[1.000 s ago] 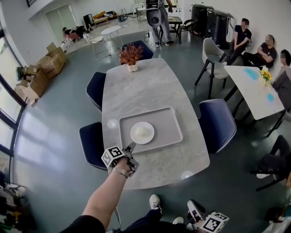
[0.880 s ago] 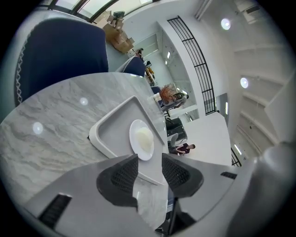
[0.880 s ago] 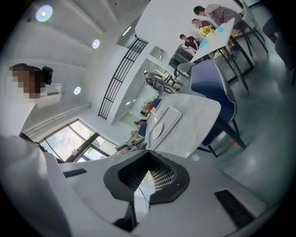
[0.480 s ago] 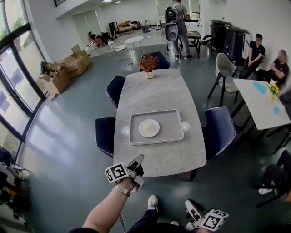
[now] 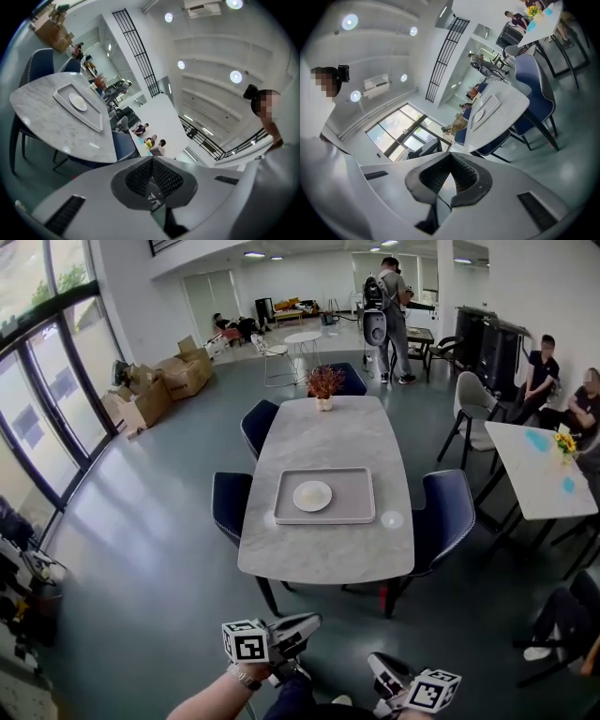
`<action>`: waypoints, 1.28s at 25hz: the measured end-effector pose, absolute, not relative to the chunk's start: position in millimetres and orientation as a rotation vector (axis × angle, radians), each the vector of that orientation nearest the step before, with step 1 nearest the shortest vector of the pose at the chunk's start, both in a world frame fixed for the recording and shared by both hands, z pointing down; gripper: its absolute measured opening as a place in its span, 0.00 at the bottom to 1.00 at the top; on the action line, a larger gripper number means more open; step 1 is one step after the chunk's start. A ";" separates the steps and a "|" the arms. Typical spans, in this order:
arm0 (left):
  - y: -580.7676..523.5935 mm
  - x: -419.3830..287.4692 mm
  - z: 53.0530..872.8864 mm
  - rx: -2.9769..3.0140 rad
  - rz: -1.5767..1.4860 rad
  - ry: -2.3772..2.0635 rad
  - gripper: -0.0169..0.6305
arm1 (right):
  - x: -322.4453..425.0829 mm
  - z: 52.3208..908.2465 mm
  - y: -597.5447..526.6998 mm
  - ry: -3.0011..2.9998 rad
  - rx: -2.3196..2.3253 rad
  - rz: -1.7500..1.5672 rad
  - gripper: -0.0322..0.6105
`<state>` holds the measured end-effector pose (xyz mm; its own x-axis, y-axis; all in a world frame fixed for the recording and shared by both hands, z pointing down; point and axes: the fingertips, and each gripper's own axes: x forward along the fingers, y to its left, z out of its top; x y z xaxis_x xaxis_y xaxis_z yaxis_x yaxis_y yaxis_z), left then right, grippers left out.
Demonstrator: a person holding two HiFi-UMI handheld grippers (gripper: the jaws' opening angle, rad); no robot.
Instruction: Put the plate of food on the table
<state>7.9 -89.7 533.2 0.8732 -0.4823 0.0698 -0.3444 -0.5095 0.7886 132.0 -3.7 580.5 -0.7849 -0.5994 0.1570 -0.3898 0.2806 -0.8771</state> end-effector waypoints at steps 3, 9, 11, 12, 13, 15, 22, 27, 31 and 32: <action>-42.4 29.2 529.8 2.183 -0.161 -0.500 0.04 | 130.7 575.1 6.1 2.367 -0.890 -1.497 0.06; 28.4 67.0 530.0 2.280 -0.012 -0.382 0.04 | 134.3 565.4 21.0 2.373 -0.852 -1.482 0.06; 46.2 71.7 531.9 2.308 0.035 -0.365 0.04 | 132.7 564.9 25.2 2.381 -0.856 -1.480 0.06; 52.6 72.0 534.6 2.328 0.053 -0.362 0.04 | 130.8 563.9 27.2 2.389 -0.857 -1.480 0.06; 56.9 70.5 536.7 2.345 0.062 -0.366 0.04 | 128.1 562.5 29.2 2.402 -0.862 -1.482 0.06; 61.9 63.0 536.7 2.355 0.053 -0.385 0.04 | 120.7 562.7 33.7 2.433 -0.858 -1.475 0.06; 83.8 27.9 541.7 2.282 -0.029 -0.442 0.04 | 83.2 573.5 53.9 2.497 -0.793 -1.490 0.06; 87.0 6.1 539.9 2.255 -0.051 -0.431 0.04 | 54.1 566.7 58.7 2.518 -0.796 -1.530 0.06; 86.1 -11.8 529.9 2.277 -0.061 -0.423 0.04 | 36.0 559.0 60.8 2.517 -0.820 -1.533 0.06; 86.1 -15.9 528.2 2.284 -0.063 -0.419 0.04 | 34.3 558.1 60.3 2.519 -0.837 -1.520 0.06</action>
<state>-15.9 86.1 528.2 0.9439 -0.3186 0.0868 -0.2789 -0.6282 0.7263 34.3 60.3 558.1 -0.8472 -0.4909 0.2034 -0.4087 0.3573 -0.8398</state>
